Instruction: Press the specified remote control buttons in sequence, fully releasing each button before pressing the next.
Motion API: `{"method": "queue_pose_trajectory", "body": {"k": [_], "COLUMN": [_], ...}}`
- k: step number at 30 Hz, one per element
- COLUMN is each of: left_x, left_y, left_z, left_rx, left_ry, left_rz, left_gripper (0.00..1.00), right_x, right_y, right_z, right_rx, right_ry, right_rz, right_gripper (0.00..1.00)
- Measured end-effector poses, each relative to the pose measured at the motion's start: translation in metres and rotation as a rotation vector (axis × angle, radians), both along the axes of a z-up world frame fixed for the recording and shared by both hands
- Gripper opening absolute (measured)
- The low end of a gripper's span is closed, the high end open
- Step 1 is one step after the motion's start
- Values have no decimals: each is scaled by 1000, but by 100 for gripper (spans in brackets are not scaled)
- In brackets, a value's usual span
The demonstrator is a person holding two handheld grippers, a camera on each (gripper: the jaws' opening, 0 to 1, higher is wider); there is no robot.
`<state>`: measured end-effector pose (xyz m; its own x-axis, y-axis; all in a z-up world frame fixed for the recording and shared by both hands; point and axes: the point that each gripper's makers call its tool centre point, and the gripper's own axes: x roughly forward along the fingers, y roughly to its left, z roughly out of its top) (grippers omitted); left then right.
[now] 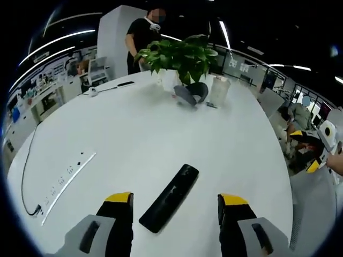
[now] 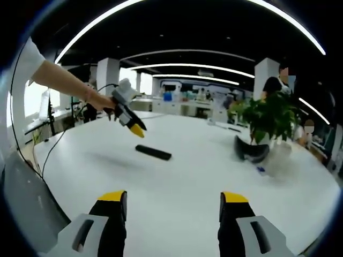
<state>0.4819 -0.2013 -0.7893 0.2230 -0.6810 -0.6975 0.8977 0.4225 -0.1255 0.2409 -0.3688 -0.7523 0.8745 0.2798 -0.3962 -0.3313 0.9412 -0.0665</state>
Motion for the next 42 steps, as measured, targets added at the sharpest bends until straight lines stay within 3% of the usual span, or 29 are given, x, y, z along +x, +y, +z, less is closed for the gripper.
{"method": "queue_pose_trajectory", "body": {"k": [8, 13, 30, 42], "left_x": [4, 5, 3, 7], "left_y": [3, 5, -3, -9], "left_z": [-13, -25, -58, -74], "left_rx": [67, 143, 280, 331], "left_ry": [1, -7, 7, 2], "left_rz": [-42, -94, -225, -278], "left_gripper": [61, 53, 56, 55], "right_x": [0, -1, -4, -4], "right_y": [2, 3, 4, 4], "right_z": [-5, -7, -12, -17], "right_rx": [-12, 7, -7, -39], "right_ry": [25, 44, 71, 92], "right_rz": [16, 22, 30, 39], "right_gripper": [64, 61, 56, 55]}}
